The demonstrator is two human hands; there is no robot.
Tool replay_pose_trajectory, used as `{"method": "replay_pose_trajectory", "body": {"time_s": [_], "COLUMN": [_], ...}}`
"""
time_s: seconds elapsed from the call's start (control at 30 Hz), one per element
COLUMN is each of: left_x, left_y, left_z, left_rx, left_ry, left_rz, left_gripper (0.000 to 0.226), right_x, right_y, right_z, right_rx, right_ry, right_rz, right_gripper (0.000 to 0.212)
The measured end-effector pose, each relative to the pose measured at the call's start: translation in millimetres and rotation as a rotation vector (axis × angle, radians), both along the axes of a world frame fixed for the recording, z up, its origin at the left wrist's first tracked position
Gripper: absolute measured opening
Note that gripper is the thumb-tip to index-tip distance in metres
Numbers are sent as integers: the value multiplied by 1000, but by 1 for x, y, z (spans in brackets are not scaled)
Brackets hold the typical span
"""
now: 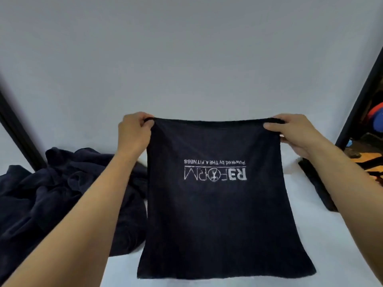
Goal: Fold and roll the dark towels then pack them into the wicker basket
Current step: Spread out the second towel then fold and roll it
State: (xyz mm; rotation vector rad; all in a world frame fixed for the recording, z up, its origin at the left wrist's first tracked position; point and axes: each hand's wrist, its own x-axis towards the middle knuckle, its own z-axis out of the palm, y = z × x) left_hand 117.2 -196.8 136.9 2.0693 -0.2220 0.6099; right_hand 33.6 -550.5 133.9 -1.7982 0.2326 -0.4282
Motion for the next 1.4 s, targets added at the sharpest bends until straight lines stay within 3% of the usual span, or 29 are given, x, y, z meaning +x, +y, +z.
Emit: {"method": "replay_pose_trajectory", "body": {"time_s": [0.07,0.17,0.27,0.4,0.47,0.57,0.6,0.67,0.77,0.87,0.93,1.03,1.17,1.27,1.4], "left_x": [13,18,11,-25,-51,-83,-93,-110,-131,-130,-122,-95,-40,6,39], "left_y": [-1,-7,-8,3,18,48,57,70,78,76,72,58,24,-5,-31], "left_z": [30,66,97,104,83,30,10,-32,-75,-85,-82,-76,-84,-102,-131], "left_rx": [-91,-79,-239,-358,-327,-243,-213,-92,172,171,84,-103,-150,-45,330], "left_ry": [-42,-77,-109,-158,-105,108,209,405,624,788,815,759,650,580,440], "left_rz": [2,-27,-67,-260,-393,-559,-596,-647,-727,-772,-767,-646,-359,-189,-30], "left_gripper": [17,16,16,17,17,17,16,16,12,22,12,15,16,16,20], "right_x": [2,-1,-10,-43,-72,-115,-128,-150,-176,-184,-179,-153,-93,-40,11], "right_y": [-3,-4,-2,-2,-2,-7,-7,-3,4,7,4,-3,-15,-22,-26], "right_z": [27,61,90,99,84,42,26,-7,-50,-66,-66,-62,-68,-84,-127], "right_rx": [-1,-125,-67,-103,-140,-186,-203,-292,-394,-332,-222,-63,-166,-247,-455], "right_ry": [-129,-251,-399,-443,-372,-165,-69,163,540,647,600,470,299,239,279], "right_rz": [-38,-84,-72,-22,32,131,162,265,455,502,466,294,88,26,-31], "right_gripper": [7,9,9,11,10,49,42,6,14,11,11,15,12,10,10]}}
